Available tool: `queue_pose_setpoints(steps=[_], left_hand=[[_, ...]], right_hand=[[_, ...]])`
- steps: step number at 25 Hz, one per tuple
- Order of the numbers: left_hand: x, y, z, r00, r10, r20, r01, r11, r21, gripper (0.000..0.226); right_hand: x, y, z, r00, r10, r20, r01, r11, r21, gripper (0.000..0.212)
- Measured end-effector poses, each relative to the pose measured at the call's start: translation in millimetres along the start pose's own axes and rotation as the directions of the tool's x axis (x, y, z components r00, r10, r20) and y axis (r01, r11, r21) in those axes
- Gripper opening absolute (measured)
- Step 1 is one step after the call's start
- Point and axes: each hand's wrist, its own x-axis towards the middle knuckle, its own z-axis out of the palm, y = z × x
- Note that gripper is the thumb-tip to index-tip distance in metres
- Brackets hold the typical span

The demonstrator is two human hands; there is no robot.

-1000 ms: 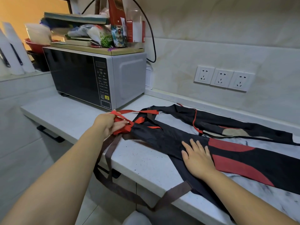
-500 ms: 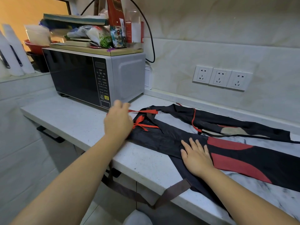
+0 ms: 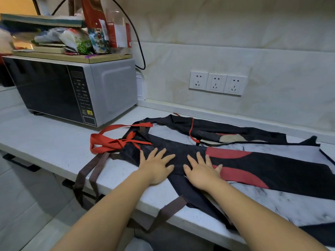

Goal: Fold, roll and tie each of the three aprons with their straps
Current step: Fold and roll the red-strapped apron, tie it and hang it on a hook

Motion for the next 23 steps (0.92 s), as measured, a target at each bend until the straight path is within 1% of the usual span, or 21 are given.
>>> queue_pose_setpoints(steps=[2, 3, 4, 5, 6, 7, 8, 9, 11, 13, 17, 20, 23], left_hand=[[1, 13, -2, 0.994, -0.023, -0.104, 0.026, 0.999, 0.029, 0.052], [0, 26, 0, 0.986, 0.003, -0.168, 0.006, 0.998, 0.056, 0.051], [1, 41, 3, 0.978, 0.048, -0.204, -0.033, 0.997, 0.075, 0.051], [2, 58, 7, 0.974, 0.091, -0.206, -0.077, 0.994, 0.074, 0.051], [3, 75, 11, 0.974, 0.12, -0.194, -0.11, 0.992, 0.06, 0.052], [5, 94, 15, 0.973, 0.14, -0.183, -0.135, 0.99, 0.041, 0.053], [8, 114, 17, 0.969, 0.171, -0.179, -0.168, 0.985, 0.033, 0.053], [11, 132, 18, 0.961, 0.217, -0.17, -0.215, 0.976, 0.029, 0.053], [17, 172, 20, 0.933, 0.332, -0.136, -0.332, 0.943, 0.022, 0.052], [24, 214, 26, 0.893, 0.438, -0.102, -0.438, 0.899, 0.023, 0.05], [35, 294, 37, 0.813, 0.579, -0.063, -0.577, 0.815, 0.041, 0.047], [45, 341, 44, 0.759, 0.65, -0.04, -0.646, 0.759, 0.085, 0.047], [58, 374, 50, 0.714, 0.698, -0.056, -0.686, 0.714, 0.143, 0.048]], right_hand=[[0, 19, -10, 0.996, 0.03, -0.085, -0.023, 0.997, 0.077, 0.052], [-2, 32, -13, 0.993, 0.037, -0.109, -0.029, 0.997, 0.073, 0.051], [-5, 46, -13, 0.994, 0.021, -0.103, -0.015, 0.998, 0.06, 0.051], [-8, 61, -12, 0.995, -0.006, -0.101, 0.015, 0.997, 0.079, 0.05], [-12, 77, -13, 0.99, -0.01, -0.143, 0.03, 0.99, 0.136, 0.049], [-14, 95, -15, 0.974, 0.025, -0.226, 0.019, 0.982, 0.188, 0.047], [-17, 115, -19, 0.946, 0.087, -0.313, -0.02, 0.978, 0.21, 0.045], [-20, 136, -24, 0.92, 0.151, -0.36, -0.081, 0.976, 0.202, 0.044], [-30, 183, -30, 0.893, 0.261, -0.366, -0.214, 0.963, 0.164, 0.044], [-41, 225, -29, 0.88, 0.337, -0.335, -0.302, 0.941, 0.152, 0.044], [-56, 278, -31, 0.859, 0.387, -0.336, -0.35, 0.922, 0.166, 0.043], [-61, 307, -38, 0.788, 0.465, -0.403, -0.416, 0.885, 0.207, 0.04], [-62, 328, -50, 0.696, 0.551, -0.46, -0.456, 0.835, 0.308, 0.039]])
